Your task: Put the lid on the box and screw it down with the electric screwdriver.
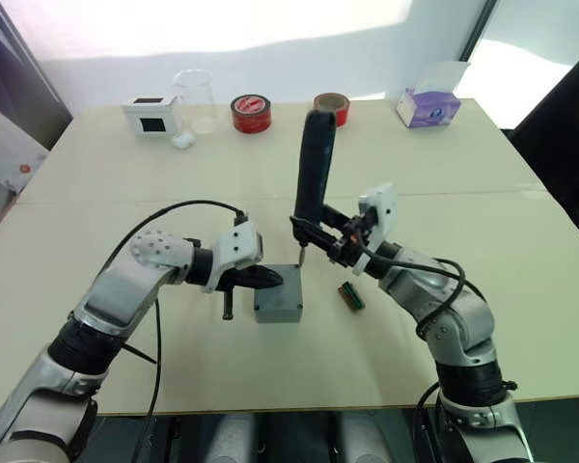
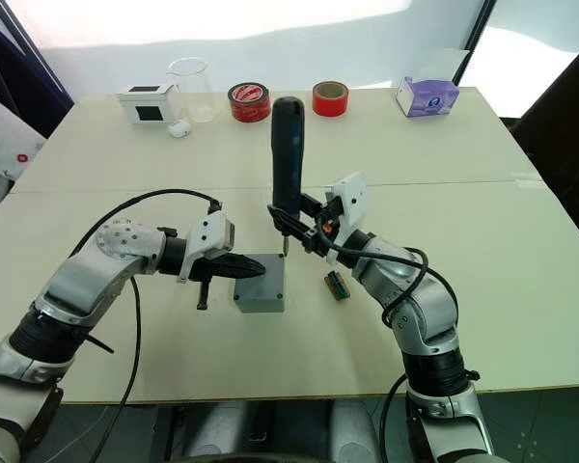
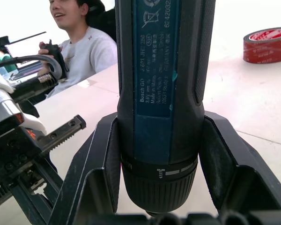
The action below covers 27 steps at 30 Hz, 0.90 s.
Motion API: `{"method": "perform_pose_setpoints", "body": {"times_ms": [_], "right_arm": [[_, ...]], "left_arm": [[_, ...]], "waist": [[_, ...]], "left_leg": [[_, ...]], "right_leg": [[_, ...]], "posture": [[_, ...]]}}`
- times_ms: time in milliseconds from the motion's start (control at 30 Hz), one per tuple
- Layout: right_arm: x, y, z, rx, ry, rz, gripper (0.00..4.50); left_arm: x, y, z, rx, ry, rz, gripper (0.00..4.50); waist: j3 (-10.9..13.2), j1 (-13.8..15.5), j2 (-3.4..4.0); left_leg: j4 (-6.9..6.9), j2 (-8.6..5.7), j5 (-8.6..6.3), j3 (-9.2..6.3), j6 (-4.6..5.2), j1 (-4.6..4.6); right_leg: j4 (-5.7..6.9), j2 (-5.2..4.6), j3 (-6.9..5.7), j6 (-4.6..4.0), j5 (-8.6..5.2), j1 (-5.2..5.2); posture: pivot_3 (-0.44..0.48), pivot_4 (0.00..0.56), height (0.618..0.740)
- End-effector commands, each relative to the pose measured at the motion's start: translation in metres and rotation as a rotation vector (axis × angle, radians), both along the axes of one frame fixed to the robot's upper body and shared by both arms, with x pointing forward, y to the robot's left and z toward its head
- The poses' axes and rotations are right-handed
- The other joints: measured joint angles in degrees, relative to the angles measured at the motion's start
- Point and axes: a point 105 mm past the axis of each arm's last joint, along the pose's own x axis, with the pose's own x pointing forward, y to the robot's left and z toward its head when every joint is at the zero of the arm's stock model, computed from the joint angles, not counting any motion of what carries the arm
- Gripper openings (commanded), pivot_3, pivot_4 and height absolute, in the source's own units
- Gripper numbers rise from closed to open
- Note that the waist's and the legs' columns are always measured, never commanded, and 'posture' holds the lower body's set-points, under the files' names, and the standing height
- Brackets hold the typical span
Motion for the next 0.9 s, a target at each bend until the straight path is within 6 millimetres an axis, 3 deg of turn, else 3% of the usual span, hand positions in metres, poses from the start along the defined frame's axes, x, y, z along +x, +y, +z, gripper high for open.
{"method": "perform_pose_setpoints", "body": {"times_ms": [33,200,300,533,900], "right_arm": [[-0.009,0.003,0.023,0.065,-0.074,0.036,1.78],[-0.004,-0.002,0.036,0.103,-0.105,0.007,1.78],[-0.013,0.003,0.042,0.180,-0.055,0.088,1.78],[-0.018,0.007,0.031,0.111,-0.039,0.112,1.78],[-0.011,-0.001,0.024,0.056,-0.052,0.059,1.78]], "left_arm": [[0.003,0.007,-0.007,0.032,0.020,0.030,0.00],[0.002,0.006,-0.007,0.031,0.020,0.032,0.00],[0.001,0.003,-0.007,0.026,0.017,0.022,0.00],[0.000,0.001,-0.007,0.021,0.014,0.019,0.00],[0.001,0.002,-0.010,0.022,0.009,0.027,0.00]], "waist": [[0.0,0.0,0.00],[0.0,0.0,0.00],[0.0,0.0,0.00],[0.0,0.1,0.00],[0.0,0.1,0.00]], "left_leg": [[0.00,0.00,0.00,0.00,0.00,0.00],[0.00,0.00,0.00,0.00,0.00,0.00],[0.00,0.01,0.00,0.00,0.00,0.00],[0.00,0.00,-0.04,0.00,0.06,0.00],[-0.04,0.00,-0.13,0.00,0.21,0.32]], "right_leg": [[0.00,0.00,0.00,0.00,0.00,0.00],[0.00,0.00,0.00,0.00,0.00,0.00],[0.00,0.00,0.00,0.00,0.00,0.00],[0.00,0.00,0.00,0.00,0.00,0.01],[-0.04,0.00,0.00,0.00,-0.01,0.32]], "posture": [[0.000,0.150,0.740],[0.000,0.150,0.740],[0.000,0.150,0.740],[0.000,0.150,0.740],[0.000,0.150,0.740]]}}
